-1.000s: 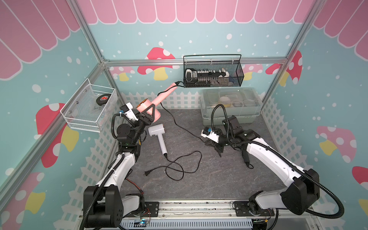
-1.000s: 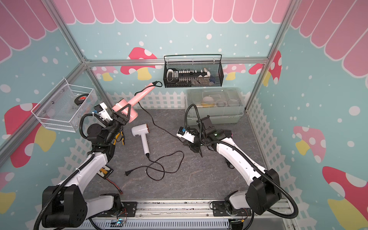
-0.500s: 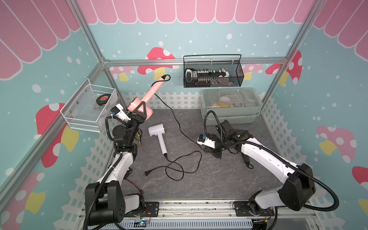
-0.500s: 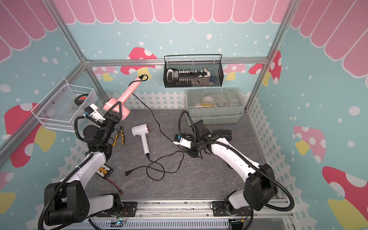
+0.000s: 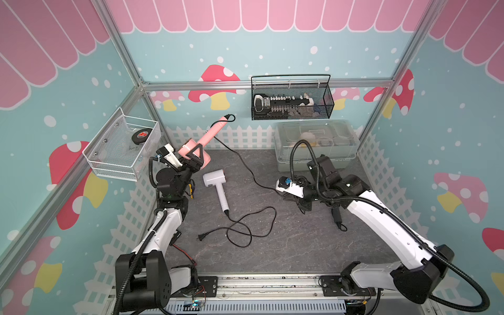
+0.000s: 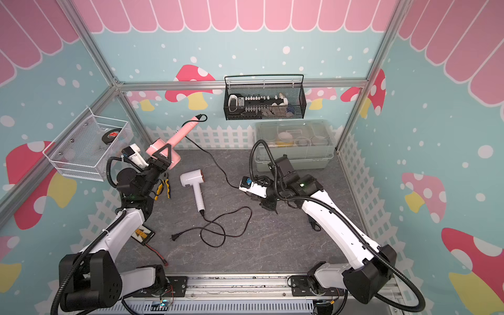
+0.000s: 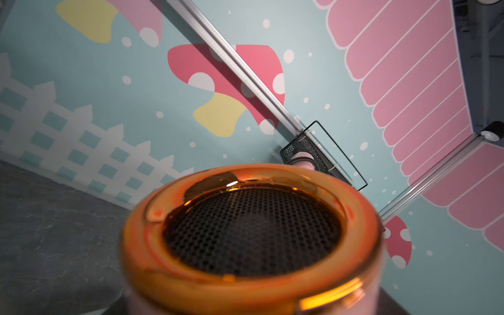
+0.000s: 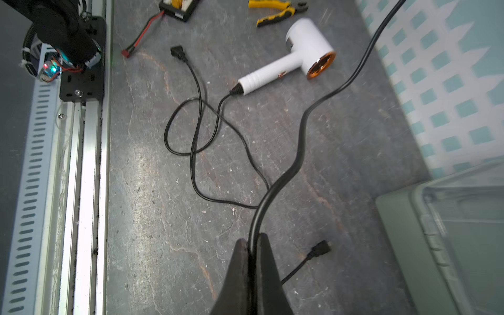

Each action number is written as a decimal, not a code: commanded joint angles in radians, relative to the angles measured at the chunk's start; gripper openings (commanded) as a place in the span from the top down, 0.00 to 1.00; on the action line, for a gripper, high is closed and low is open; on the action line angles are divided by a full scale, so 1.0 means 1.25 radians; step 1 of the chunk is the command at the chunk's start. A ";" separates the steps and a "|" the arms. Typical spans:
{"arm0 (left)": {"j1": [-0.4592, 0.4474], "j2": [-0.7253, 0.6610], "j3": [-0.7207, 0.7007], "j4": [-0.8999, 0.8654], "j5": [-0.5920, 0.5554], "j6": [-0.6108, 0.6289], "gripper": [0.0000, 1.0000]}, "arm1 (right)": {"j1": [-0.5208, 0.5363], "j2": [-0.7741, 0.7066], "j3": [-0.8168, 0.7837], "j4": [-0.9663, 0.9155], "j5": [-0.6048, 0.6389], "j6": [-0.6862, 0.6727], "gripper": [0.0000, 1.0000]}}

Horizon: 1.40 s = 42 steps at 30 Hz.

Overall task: Wrap the cord around the hair dryer
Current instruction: Wrap the power cord around the hair dryer.

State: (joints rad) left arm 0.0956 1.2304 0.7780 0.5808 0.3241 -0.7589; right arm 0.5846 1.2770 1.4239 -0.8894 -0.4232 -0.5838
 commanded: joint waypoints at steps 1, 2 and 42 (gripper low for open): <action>-0.038 -0.039 0.079 -0.141 -0.034 0.123 1.00 | 0.008 -0.040 0.079 -0.076 -0.023 -0.051 1.00; -0.050 -0.035 0.093 -0.179 -0.042 0.146 1.00 | 0.008 -0.043 0.103 -0.088 -0.027 -0.058 1.00; -0.534 -0.001 0.157 -0.389 0.445 0.373 1.00 | -0.161 0.491 0.816 -0.167 0.010 -0.199 1.00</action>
State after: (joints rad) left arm -0.5682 1.3067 0.9764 -0.1654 0.6884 -0.2073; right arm 0.4141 1.8809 2.4683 -1.1172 -0.3069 -0.8707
